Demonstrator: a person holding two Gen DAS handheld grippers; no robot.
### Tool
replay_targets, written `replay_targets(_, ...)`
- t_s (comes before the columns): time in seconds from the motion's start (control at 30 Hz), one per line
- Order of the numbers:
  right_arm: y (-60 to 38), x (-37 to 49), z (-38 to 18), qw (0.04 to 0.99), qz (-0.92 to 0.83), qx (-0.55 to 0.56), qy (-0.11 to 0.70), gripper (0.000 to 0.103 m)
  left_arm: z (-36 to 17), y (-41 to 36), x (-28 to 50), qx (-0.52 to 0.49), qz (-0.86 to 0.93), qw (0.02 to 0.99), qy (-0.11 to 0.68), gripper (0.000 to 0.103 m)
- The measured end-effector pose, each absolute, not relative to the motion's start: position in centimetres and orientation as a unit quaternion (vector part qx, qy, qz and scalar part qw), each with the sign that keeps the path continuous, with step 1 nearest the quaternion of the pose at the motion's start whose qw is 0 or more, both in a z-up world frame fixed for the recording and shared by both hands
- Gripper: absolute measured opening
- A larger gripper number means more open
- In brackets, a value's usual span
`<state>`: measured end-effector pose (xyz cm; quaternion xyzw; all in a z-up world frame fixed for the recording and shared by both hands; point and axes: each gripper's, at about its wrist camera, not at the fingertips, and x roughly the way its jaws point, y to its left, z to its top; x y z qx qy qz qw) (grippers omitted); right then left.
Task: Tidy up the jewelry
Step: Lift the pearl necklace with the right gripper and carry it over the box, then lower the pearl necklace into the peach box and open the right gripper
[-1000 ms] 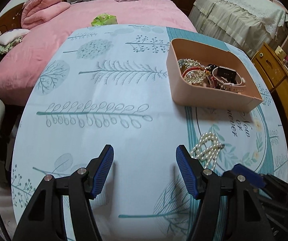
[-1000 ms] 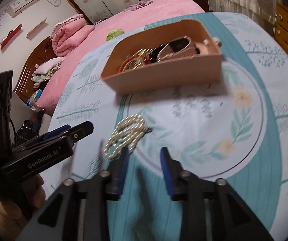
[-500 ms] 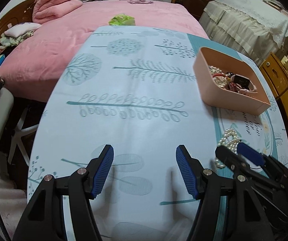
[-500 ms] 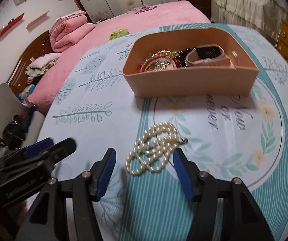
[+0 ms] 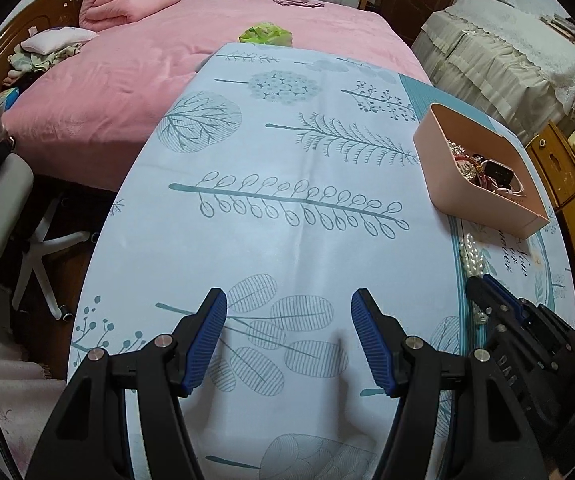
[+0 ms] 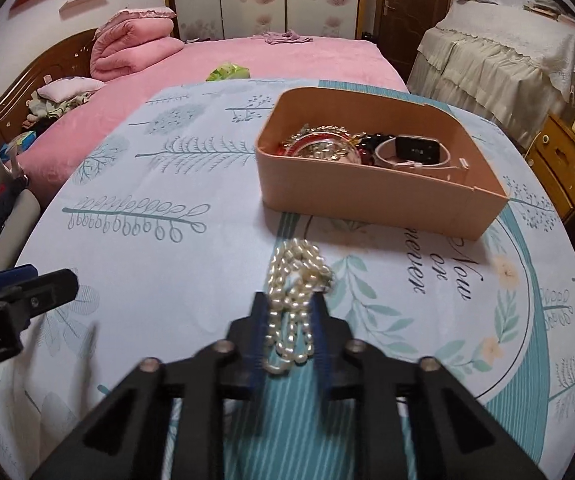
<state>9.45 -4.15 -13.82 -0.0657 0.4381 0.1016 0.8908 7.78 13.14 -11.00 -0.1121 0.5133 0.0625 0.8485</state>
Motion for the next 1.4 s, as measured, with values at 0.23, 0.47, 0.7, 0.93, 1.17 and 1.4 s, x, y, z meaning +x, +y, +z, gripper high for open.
replay_targets(0.23, -5.8, 8.9, -12.2, 0.896, 0.126, -0.002, 0.426, 0.004, -10.5, 12.3, 7.7, -0.106, 0.052, 0.853, 0.509, 0.063)
replay_targets(0.47, -6.8, 8.0, -9.0, 0.906, 0.145, 0.029, 0.396, 0.004, -9.3, 10.8, 8.1, -0.105, 0.038, 0.858, 0.501, 0.063)
replay_targets(0.7, -8.1, 7.8, -4.5, 0.919, 0.164, 0.052, 0.355, 0.005, -6.7, 8.6, 9.6, -0.127, 0.008, 0.861, 0.493, 0.063)
replay_targets(0.93, -10.0, 9.0, 0.6, 0.931, 0.177, 0.079, 0.311, 0.005, -2.6, 5.9, 12.0, -0.107, 0.018, 0.878, 0.467, 0.063)
replay_targets(1.17, -12.1, 11.5, 6.4, 0.943, 0.195, 0.086, 0.255, 0.005, -0.7, 4.3, 13.7, -0.109, 0.033, 0.885, 0.451, 0.063)
replay_targets(1.4, -13.4, 14.6, 7.2, 0.948, 0.197, 0.082, 0.236, 0.004, -1.4, 3.1, 15.7, -0.109, 0.049, 0.887, 0.447, 0.063)
